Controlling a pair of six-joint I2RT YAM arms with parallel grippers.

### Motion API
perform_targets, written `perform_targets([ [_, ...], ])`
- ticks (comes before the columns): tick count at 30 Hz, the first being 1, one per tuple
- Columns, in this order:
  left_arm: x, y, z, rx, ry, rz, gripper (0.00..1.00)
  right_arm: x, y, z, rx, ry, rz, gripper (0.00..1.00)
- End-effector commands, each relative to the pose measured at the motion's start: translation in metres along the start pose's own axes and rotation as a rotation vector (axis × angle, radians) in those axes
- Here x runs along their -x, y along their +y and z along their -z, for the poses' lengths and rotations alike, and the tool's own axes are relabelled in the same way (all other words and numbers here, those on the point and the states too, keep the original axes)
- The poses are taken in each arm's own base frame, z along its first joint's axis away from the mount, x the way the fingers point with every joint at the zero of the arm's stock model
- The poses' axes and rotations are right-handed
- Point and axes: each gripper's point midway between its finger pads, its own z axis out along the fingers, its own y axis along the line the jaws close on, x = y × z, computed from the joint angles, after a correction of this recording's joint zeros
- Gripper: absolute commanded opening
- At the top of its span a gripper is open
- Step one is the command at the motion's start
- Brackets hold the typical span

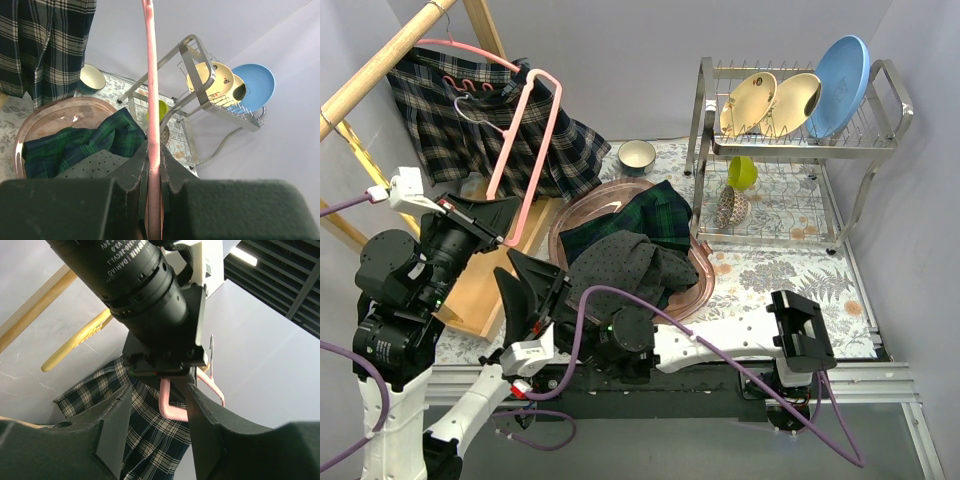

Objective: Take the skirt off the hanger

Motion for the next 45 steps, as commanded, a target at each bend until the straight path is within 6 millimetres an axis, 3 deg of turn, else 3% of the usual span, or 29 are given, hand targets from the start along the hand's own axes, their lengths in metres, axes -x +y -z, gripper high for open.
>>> perform_targets([
  [1, 0.001, -0.009, 0.005, -0.047, -0.005, 0.02, 0.0, 0.007, -0.021, -0.017, -0.059, 0.02, 0.018, 0.51],
  [9, 0.001, -0.01, 0.011, -0.047, 0.0, 0.023, 0.0, -0.011, -0.019, -0.028, -0.084, 0.089, 0.073, 0.31],
  [17, -0.002, -0.008, 0.012, -0.031, 0.019, 0.019, 0.0, -0.037, -0.022, -0.031, -0.109, 0.173, 0.138, 0.17],
  [26, -0.004, 0.0, 0.009, 0.012, 0.03, 0.015, 0.0, -0.063, -0.021, -0.025, -0.166, 0.276, 0.223, 0.25],
  [36, -0.005, 0.014, 0.003, 0.081, 0.023, 0.019, 0.0, -0.056, -0.029, -0.017, -0.232, 0.298, 0.261, 0.28],
  [45, 0.008, 0.026, -0.005, 0.153, -0.031, -0.009, 0.0, -0.037, -0.011, 0.001, -0.026, 0.244, -0.05, 0.43],
])
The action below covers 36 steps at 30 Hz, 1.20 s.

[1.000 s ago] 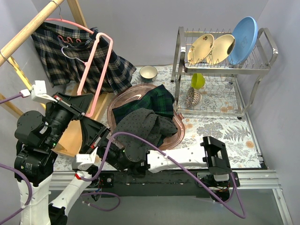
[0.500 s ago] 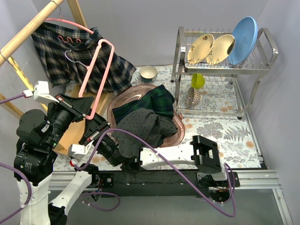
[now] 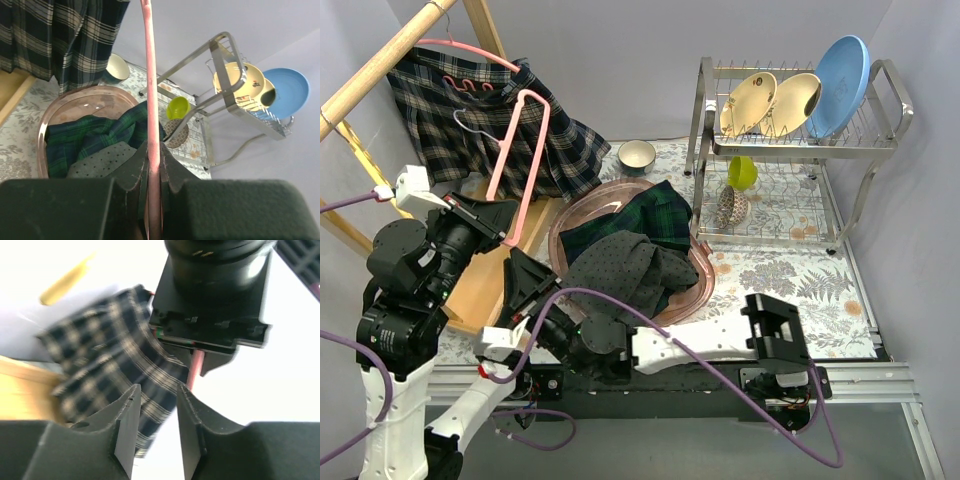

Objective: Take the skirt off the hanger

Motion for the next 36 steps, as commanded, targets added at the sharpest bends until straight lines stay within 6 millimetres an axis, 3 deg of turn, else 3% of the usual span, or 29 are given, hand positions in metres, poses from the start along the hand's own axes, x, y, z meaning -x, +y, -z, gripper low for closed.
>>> perform_targets([
  [1, 0.018, -0.002, 0.003, 0.022, -0.064, -0.019, 0.0, 0.014, -0.055, 0.012, 0.024, -0.047, -0.287, 0.45],
  [5, 0.019, -0.003, 0.003, 0.017, -0.064, -0.008, 0.0, 0.013, -0.061, 0.019, 0.023, -0.078, -0.334, 0.48],
  [13, 0.019, -0.009, 0.007, -0.004, -0.057, 0.013, 0.0, -0.001, -0.064, 0.003, 0.035, -0.049, -0.352, 0.52],
  [15, 0.019, -0.012, 0.008, -0.015, -0.051, 0.018, 0.0, -0.001, -0.058, 0.002, 0.088, -0.07, -0.362, 0.61],
  [19, 0.016, -0.014, 0.009, -0.025, -0.041, 0.031, 0.0, 0.006, -0.065, 0.006, 0.135, -0.144, -0.435, 0.73],
  [26, 0.008, -0.011, 0.006, -0.03, -0.017, 0.049, 0.0, 0.008, -0.076, 0.004, 0.085, -0.176, -0.408, 0.66],
  [30, 0.005, -0.011, 0.005, -0.034, -0.012, 0.058, 0.0, 0.01, -0.073, 0.001, 0.084, -0.183, -0.381, 0.53],
  [36, 0.003, -0.01, 0.005, -0.034, -0.009, 0.073, 0.0, 0.015, -0.068, -0.006, 0.087, -0.192, -0.358, 0.47],
])
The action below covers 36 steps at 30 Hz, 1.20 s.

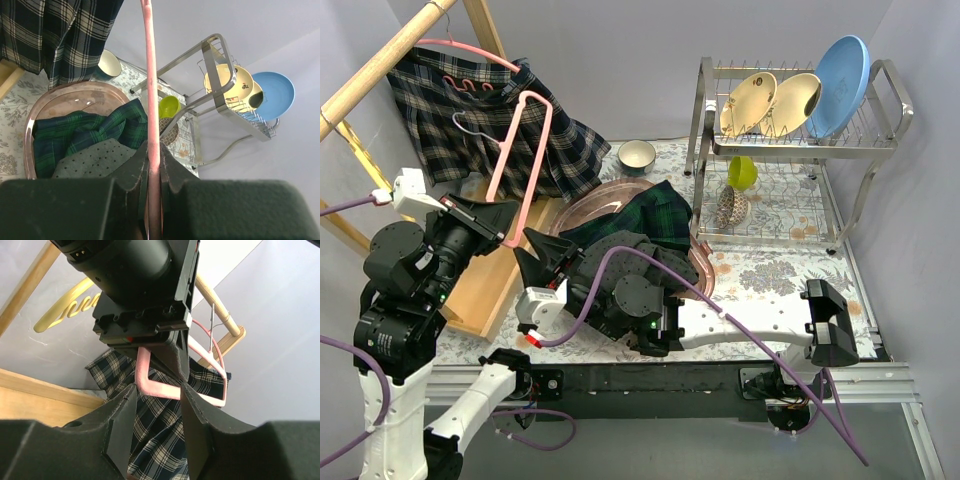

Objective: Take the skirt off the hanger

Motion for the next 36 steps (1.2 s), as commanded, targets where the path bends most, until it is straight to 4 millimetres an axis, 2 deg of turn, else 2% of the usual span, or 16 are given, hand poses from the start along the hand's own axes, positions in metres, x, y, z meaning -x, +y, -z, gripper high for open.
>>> perform_targets([
  [1, -0.001, -0.009, 0.002, -0.05, 0.006, 0.02, 0.0, 0.02, -0.022, -0.01, -0.071, -0.055, -0.015, 0.47],
  [8, -0.006, -0.011, 0.004, -0.072, 0.015, 0.063, 0.0, 0.018, -0.017, -0.022, -0.083, -0.027, 0.039, 0.46],
  [11, -0.008, -0.011, 0.004, -0.077, 0.017, 0.067, 0.0, 0.015, -0.021, -0.026, -0.13, -0.009, 0.059, 0.42],
  [12, -0.009, -0.011, 0.004, -0.08, 0.02, 0.069, 0.0, 0.013, -0.021, -0.026, -0.138, -0.004, 0.074, 0.33],
  [14, -0.009, -0.011, 0.004, -0.083, 0.024, 0.066, 0.0, 0.014, -0.023, -0.027, -0.146, -0.01, 0.073, 0.22],
  [16, -0.009, -0.017, 0.007, -0.117, 0.023, 0.044, 0.0, 0.016, -0.024, -0.027, -0.153, -0.014, 0.067, 0.02],
  [17, -0.007, -0.02, 0.009, -0.131, 0.018, 0.042, 0.02, 0.018, -0.03, -0.026, -0.181, -0.028, 0.05, 0.01],
  [18, -0.005, -0.023, 0.011, -0.145, 0.013, 0.032, 0.06, 0.02, -0.033, -0.025, -0.186, -0.037, 0.043, 0.01],
  [19, -0.001, -0.029, 0.016, -0.175, -0.006, 0.027, 0.21, 0.022, -0.033, -0.025, -0.182, -0.047, 0.021, 0.01],
  [21, 0.004, -0.036, 0.023, -0.216, -0.032, 0.006, 0.39, 0.029, -0.038, -0.024, -0.173, -0.082, -0.017, 0.01],
  [22, 0.011, -0.041, 0.027, -0.237, -0.06, -0.009, 0.57, 0.031, -0.039, -0.024, -0.169, -0.096, -0.062, 0.01],
  [23, 0.016, -0.045, 0.033, -0.252, -0.082, -0.018, 0.63, 0.033, -0.037, -0.023, -0.153, -0.117, -0.084, 0.01],
  [26, 0.038, -0.058, 0.051, -0.287, -0.173, -0.056, 0.83, 0.035, -0.049, -0.019, -0.164, -0.148, -0.157, 0.01],
  [29, 0.057, -0.078, 0.075, -0.364, -0.248, -0.104, 0.98, 0.042, -0.061, -0.016, -0.164, -0.189, -0.24, 0.01],
  [34, 0.079, -0.104, 0.131, -0.52, -0.396, -0.133, 0.98, 0.049, -0.085, -0.017, -0.206, -0.231, -0.327, 0.01],
  [36, 0.077, -0.109, 0.143, -0.575, -0.409, -0.143, 0.98, 0.05, -0.09, -0.022, -0.209, -0.25, -0.368, 0.01],
])
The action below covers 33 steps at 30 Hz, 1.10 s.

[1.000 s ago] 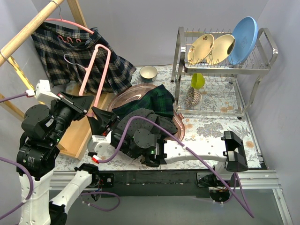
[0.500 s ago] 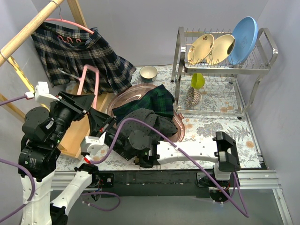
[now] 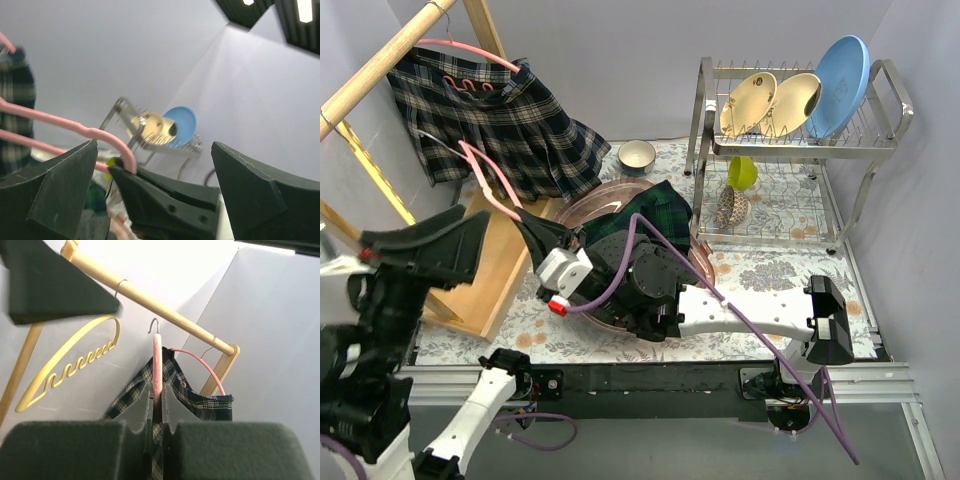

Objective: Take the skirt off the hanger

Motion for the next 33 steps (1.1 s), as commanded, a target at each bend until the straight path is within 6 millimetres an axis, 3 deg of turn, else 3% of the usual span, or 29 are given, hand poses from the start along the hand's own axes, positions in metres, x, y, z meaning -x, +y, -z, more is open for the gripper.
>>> perform_targets([
  [1, 0.04, -0.051, 0.039, -0.212, -0.168, -0.061, 0.98, 0.033, -0.041, -0.013, -0.102, -0.112, -0.166, 0.01],
  [5, 0.033, -0.064, 0.059, -0.312, -0.173, -0.04, 0.98, 0.032, -0.058, -0.024, -0.162, -0.153, -0.22, 0.01],
  [10, 0.026, -0.068, 0.073, -0.35, -0.158, -0.037, 0.98, 0.029, -0.056, -0.038, -0.182, -0.199, -0.256, 0.01],
  [11, 0.028, -0.07, 0.079, -0.359, -0.17, -0.029, 0.98, 0.036, -0.064, -0.043, -0.198, -0.223, -0.264, 0.01],
  [13, 0.034, -0.074, 0.086, -0.367, -0.19, -0.009, 0.98, 0.032, -0.059, -0.049, -0.2, -0.235, -0.27, 0.01],
  [21, 0.054, -0.09, 0.123, -0.411, -0.279, 0.058, 0.98, 0.033, -0.069, -0.069, -0.224, -0.336, -0.337, 0.01],
  [24, 0.059, -0.089, 0.13, -0.399, -0.31, 0.069, 0.98, 0.024, -0.065, -0.078, -0.219, -0.341, -0.341, 0.01],
  [26, 0.061, -0.089, 0.135, -0.4, -0.318, 0.069, 0.98, 0.026, -0.071, -0.082, -0.225, -0.359, -0.342, 0.01],
  [27, 0.059, -0.089, 0.135, -0.403, -0.313, 0.065, 0.98, 0.018, -0.066, -0.086, -0.216, -0.347, -0.343, 0.01],
  [28, 0.057, -0.089, 0.137, -0.407, -0.308, 0.06, 0.98, 0.027, -0.074, -0.09, -0.227, -0.37, -0.355, 0.01],
  [30, 0.05, -0.086, 0.135, -0.405, -0.286, 0.056, 0.98, 0.014, -0.07, -0.099, -0.216, -0.343, -0.352, 0.01],
  [31, 0.048, -0.084, 0.134, -0.399, -0.281, 0.059, 0.98, 0.019, -0.077, -0.102, -0.228, -0.356, -0.358, 0.01],
  [33, 0.043, -0.079, 0.133, -0.387, -0.267, 0.064, 0.98, 0.005, -0.072, -0.108, -0.219, -0.323, -0.351, 0.01],
])
